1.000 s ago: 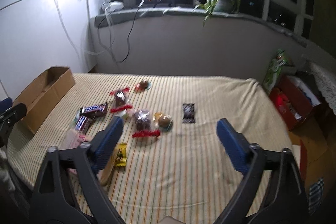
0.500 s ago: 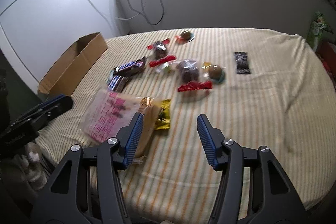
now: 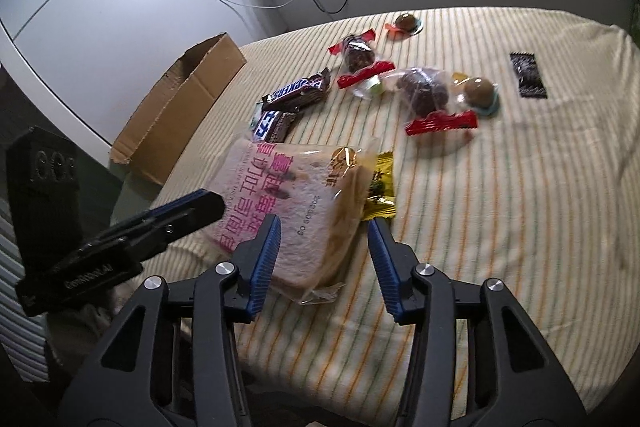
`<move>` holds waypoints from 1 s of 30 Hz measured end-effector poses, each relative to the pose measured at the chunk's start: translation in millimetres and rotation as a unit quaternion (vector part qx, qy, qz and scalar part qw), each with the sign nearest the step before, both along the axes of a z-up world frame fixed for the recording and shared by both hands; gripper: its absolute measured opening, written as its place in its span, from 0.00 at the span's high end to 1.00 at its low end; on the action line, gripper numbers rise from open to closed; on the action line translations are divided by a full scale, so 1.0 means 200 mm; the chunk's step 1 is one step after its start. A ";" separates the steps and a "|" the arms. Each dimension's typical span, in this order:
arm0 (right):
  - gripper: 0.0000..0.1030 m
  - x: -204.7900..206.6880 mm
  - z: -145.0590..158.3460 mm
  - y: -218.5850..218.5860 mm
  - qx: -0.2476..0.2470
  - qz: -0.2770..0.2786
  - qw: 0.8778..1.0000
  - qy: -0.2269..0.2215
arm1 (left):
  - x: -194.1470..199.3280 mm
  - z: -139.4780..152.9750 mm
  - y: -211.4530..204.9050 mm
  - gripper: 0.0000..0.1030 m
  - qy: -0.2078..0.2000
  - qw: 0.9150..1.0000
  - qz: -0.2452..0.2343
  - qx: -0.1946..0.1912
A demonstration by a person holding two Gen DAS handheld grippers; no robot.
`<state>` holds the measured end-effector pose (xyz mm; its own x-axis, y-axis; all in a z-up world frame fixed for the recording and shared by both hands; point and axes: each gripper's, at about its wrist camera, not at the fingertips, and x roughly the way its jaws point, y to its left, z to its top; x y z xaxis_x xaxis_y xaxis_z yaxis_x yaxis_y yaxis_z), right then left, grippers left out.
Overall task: Organize snacks
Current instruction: 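Close both grippers on the bagged bread loaf from its two sides, then lift the bread loaf with both grippers and lower it into the cardboard box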
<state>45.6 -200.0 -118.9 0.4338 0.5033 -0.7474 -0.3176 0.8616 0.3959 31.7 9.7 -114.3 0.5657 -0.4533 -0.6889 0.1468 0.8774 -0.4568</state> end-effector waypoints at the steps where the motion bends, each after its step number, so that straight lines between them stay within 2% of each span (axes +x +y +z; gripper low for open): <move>1: 0.54 0.00 0.00 0.00 0.003 0.002 1.000 0.003 | 0.00 -0.01 0.00 0.61 0.003 1.000 -0.001 -0.003; 9: 0.54 0.06 -0.05 0.00 0.032 0.008 0.999 0.030 | 0.01 -0.03 0.01 0.61 0.009 1.000 -0.008 -0.013; 14: 0.54 0.06 -0.05 0.01 0.034 0.015 0.999 0.033 | 0.01 -0.02 -0.01 0.61 0.004 1.000 -0.012 -0.004; 23: 0.57 0.05 0.01 0.03 0.023 0.023 0.999 0.015 | -0.03 0.03 -0.01 0.61 -0.012 1.000 -0.011 0.007; 30: 0.57 0.06 0.13 0.11 0.021 0.041 0.999 -0.012 | -0.05 0.13 0.06 0.61 -0.044 0.999 0.005 0.010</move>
